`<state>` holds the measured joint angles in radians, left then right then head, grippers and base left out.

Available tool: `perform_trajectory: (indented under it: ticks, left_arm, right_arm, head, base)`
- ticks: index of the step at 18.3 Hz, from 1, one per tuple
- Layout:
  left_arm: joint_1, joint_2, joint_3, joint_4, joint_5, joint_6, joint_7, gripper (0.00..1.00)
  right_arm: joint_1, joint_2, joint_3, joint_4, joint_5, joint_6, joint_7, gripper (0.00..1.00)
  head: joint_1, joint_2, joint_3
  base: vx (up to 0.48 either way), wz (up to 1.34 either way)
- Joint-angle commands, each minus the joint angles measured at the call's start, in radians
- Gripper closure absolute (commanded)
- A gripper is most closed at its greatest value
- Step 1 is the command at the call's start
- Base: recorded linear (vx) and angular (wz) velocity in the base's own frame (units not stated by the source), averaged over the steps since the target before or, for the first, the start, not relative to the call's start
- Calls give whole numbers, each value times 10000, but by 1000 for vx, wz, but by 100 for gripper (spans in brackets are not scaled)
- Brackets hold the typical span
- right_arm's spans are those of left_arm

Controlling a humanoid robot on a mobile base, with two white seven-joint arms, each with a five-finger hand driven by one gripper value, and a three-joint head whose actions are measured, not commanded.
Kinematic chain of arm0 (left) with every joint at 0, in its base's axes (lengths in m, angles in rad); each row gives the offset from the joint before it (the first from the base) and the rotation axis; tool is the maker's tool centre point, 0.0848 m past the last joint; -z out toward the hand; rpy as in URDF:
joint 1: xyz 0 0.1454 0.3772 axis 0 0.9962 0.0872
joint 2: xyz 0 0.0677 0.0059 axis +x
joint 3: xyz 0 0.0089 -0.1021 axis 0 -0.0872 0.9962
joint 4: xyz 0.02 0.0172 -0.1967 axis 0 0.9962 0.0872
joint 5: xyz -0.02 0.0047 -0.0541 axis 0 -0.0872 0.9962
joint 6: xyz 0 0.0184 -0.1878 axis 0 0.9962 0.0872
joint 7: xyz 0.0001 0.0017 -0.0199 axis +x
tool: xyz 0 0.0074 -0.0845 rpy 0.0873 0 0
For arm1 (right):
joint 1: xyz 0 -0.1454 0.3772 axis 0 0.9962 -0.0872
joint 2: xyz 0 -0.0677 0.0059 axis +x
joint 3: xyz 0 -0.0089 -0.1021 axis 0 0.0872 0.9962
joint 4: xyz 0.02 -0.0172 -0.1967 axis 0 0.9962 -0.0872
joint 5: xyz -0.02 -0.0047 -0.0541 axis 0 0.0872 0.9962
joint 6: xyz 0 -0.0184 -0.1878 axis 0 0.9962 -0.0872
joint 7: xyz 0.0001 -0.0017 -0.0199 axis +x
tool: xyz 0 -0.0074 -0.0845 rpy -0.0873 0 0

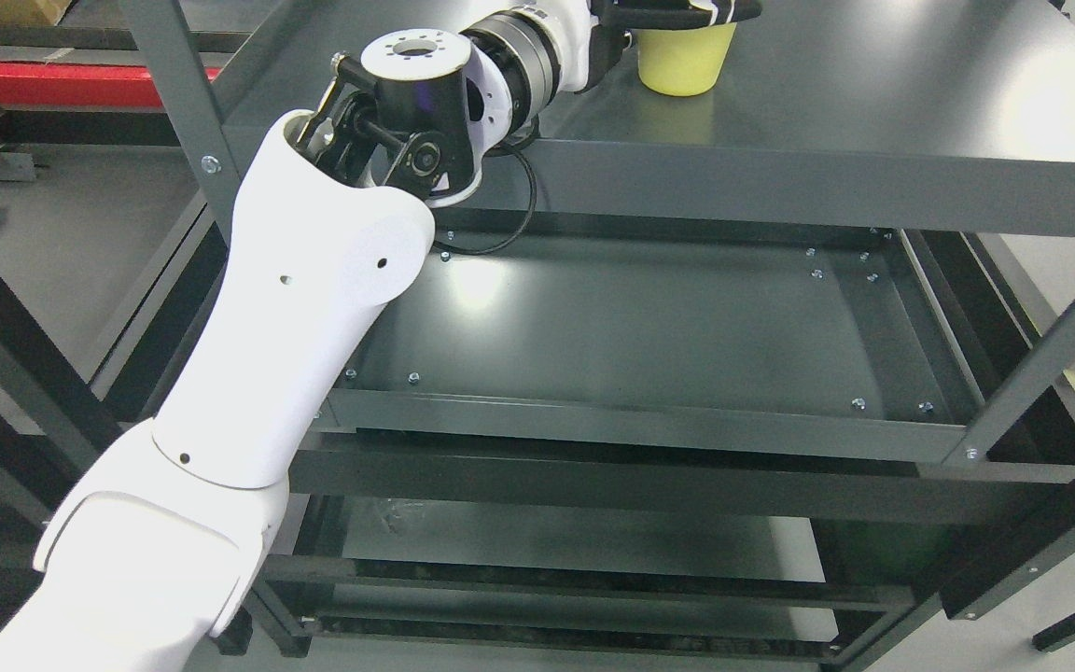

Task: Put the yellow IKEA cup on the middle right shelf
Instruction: 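Release the yellow cup on the upper shelf and withdraw the left hand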

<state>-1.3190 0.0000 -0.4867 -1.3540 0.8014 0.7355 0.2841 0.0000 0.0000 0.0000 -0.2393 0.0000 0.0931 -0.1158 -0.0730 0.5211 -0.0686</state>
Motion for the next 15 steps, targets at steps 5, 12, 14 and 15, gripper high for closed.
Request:
perform_trajectory:
  ticks: [5,12,14,15]
  left_arm:
    - [-33,175,601,-724,-574,-836,-3,1]
    - [-232,175,1277,-1935,-789,-867,-49,1]
    - [-232,175,1293,-2304,-728,-851,-446,1]
    - [-232,175,1308,-2458,-622,-775,-798,1]
  right_arm:
    - [138,-175,169,0,-245,5,-8,1]
    - [138,-175,169,0,-245,5,-8,1]
    - [138,-175,169,0,-245,5,-8,1]
    - [138,-175,169,0,-245,5,-8,1]
  head:
    - [0,0,0]
    - [0,0,0]
    - [0,0,0]
    - [0,0,0]
  base:
    - [0,0]
    - [0,0]
    - [0,0]
    - [0,0]
